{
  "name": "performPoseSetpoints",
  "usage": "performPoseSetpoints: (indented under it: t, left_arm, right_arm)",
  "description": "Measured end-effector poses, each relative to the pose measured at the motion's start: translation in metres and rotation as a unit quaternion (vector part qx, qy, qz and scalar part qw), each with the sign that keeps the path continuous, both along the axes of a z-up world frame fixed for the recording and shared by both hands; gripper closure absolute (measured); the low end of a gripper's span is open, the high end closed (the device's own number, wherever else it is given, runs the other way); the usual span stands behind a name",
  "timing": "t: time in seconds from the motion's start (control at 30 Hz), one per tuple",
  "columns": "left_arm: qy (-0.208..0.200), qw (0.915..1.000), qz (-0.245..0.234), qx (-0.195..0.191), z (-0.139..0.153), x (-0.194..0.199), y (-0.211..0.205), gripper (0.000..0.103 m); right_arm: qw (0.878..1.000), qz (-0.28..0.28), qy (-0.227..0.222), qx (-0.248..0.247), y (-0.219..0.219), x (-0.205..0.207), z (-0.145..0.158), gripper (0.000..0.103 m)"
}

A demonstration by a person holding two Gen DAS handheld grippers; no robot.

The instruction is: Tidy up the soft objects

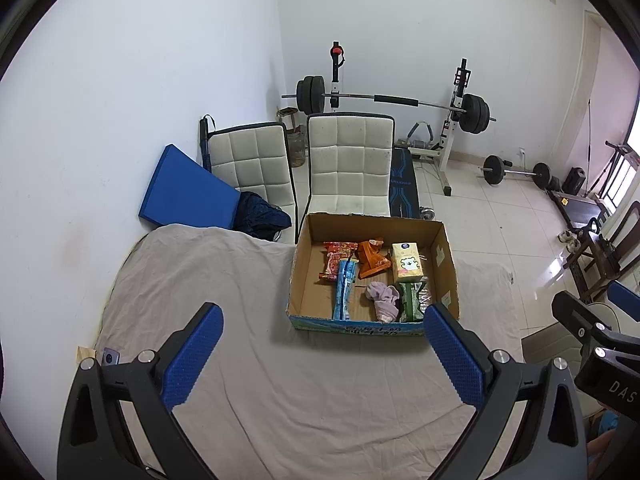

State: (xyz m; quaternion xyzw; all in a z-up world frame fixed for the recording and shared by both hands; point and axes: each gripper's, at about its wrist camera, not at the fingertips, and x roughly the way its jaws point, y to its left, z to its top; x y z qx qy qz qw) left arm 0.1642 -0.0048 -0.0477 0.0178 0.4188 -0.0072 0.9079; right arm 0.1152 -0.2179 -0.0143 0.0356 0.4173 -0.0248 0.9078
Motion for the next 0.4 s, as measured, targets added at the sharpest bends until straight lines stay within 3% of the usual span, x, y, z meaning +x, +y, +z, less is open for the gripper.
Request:
performPoseSetpoints:
  t: [0.4]
  left_arm:
    - [-0.001,1.0000,-0.001,-0.002,0.0011,0.0014,0.0005,0.000]
  right_arm:
    - [1.000,0.003,0.001,0.000,-0.0004,0.0009,-0.0009,0.000]
